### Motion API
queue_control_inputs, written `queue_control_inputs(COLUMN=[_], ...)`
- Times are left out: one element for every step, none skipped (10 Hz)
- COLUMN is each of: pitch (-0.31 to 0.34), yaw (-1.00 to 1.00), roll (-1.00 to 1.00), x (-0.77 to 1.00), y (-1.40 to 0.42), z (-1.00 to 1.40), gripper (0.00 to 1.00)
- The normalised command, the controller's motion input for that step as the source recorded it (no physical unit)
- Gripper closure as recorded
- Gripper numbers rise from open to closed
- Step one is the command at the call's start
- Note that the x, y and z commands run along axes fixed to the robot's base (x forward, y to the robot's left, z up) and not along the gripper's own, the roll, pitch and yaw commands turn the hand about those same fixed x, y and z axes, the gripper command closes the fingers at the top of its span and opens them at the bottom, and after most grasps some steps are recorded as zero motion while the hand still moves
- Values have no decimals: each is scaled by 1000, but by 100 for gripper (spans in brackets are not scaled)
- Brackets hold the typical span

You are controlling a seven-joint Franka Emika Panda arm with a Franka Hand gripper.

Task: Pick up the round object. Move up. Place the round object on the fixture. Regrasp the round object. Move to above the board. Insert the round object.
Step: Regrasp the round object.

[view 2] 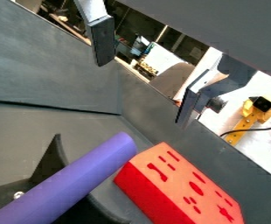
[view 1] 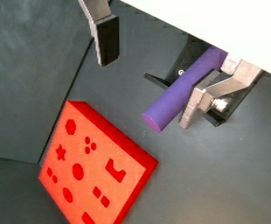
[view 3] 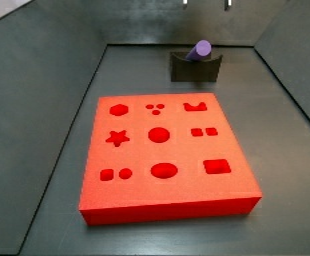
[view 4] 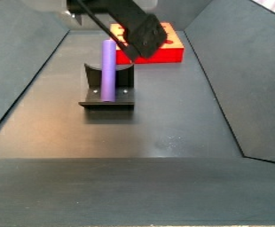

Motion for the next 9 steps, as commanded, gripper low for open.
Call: queue_control_inputs(pitch=[46,39,32,27,26,26,27,25,23], yaw=[19,19,19,18,19,19,20,20,20], roll=[1000,1000,1000,1000,1000,1000,1000,1000,1000], x=[0,-28,-60,-54,-40,-3,-6,-7,0], y=[-1000,-1000,-922,-679,-553,-293,-43,-30,-45], z=[759,736,608,300,147,35,45,32,15], gripper=[0,0,0,0,0,0,0,0,0])
